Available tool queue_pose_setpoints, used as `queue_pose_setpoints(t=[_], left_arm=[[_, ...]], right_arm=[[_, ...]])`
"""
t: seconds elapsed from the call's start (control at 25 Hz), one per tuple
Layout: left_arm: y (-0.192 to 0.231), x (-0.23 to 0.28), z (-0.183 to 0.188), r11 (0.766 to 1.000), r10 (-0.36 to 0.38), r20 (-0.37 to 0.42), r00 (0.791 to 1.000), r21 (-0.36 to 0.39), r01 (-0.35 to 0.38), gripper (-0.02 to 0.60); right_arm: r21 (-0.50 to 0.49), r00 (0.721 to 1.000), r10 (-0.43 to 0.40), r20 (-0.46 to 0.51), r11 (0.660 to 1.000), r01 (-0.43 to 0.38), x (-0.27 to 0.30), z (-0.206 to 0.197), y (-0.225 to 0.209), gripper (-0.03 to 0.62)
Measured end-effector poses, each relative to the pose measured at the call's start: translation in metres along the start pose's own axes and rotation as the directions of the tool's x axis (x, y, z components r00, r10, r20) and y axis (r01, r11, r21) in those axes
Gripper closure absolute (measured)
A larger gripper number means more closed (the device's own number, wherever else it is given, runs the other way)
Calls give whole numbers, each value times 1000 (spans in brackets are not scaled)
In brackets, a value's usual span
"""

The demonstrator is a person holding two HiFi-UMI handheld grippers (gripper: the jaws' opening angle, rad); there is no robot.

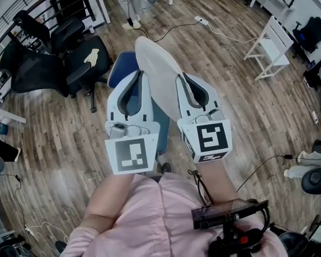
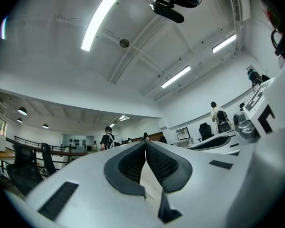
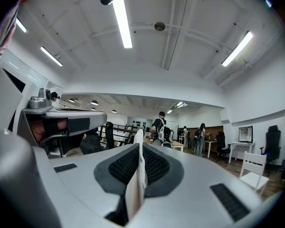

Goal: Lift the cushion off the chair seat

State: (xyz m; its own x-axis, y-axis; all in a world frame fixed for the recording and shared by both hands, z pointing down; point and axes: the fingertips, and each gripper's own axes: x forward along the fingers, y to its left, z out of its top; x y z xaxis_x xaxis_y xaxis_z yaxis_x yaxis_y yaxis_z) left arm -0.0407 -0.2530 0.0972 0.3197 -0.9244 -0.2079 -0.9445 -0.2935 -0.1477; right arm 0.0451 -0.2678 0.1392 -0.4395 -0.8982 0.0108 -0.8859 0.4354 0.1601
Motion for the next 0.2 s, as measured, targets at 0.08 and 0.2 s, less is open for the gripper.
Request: queue_pose_setpoints(t=[0.08, 0.2], left_arm=[[-3, 2, 0, 1000, 1, 1, 1000, 0, -1, 566], [-8, 4, -1, 1000, 1, 2, 1000, 1, -1, 566]], right_arm=[[-1, 1000, 2, -1, 1000, -2, -1, -1, -2, 571], [-3, 1000, 5, -2, 1000, -5, -2, -3, -6, 571]])
